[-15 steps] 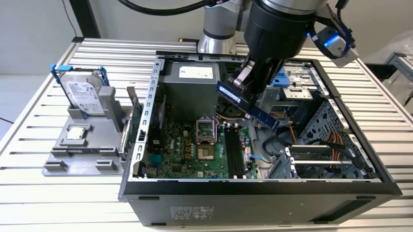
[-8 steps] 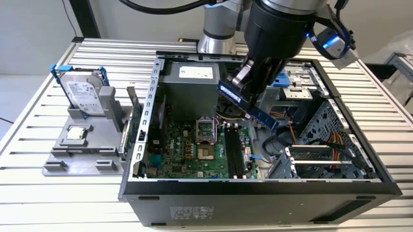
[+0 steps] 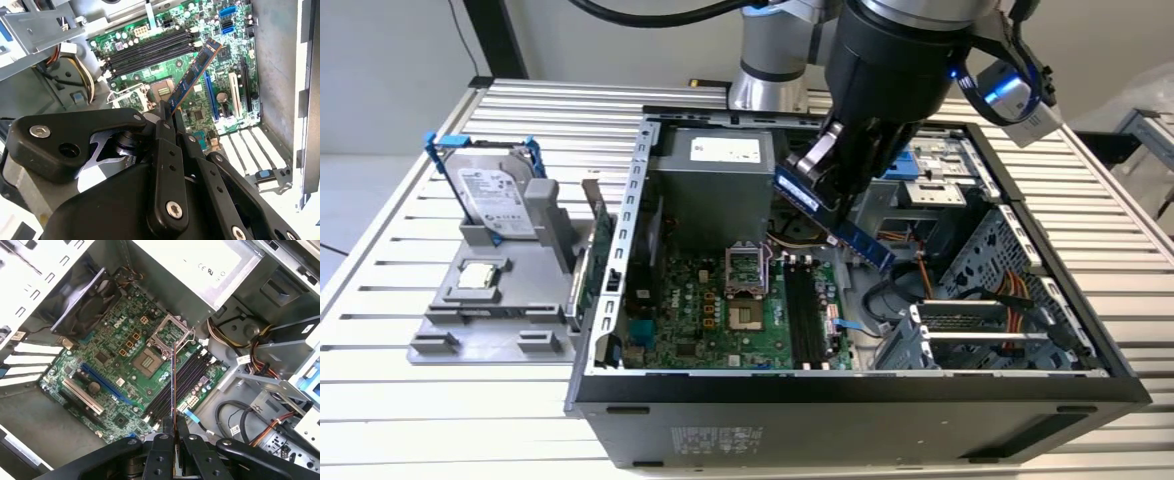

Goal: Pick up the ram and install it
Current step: 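Insert the ram into the slot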

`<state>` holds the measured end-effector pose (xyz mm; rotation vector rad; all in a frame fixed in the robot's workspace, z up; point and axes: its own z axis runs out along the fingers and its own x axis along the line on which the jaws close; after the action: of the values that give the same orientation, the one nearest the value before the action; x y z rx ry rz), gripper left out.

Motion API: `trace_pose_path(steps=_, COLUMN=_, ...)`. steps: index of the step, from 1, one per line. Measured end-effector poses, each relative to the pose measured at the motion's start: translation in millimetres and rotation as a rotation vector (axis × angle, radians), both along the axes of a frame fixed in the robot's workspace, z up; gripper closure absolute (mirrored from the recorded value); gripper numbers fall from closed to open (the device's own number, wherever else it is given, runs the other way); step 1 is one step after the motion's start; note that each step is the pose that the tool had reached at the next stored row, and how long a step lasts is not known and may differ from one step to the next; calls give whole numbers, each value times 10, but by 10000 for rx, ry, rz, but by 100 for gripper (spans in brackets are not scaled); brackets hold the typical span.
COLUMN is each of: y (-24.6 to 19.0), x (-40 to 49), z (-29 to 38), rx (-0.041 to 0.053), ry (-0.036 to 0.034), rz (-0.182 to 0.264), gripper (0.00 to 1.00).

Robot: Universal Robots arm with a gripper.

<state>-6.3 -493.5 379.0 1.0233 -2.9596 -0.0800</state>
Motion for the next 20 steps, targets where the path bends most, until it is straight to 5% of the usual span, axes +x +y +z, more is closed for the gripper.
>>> trace_pose_path(steps=20, y=0, x=0, z=0, rx=0, ry=0, rz=-746, gripper=100)
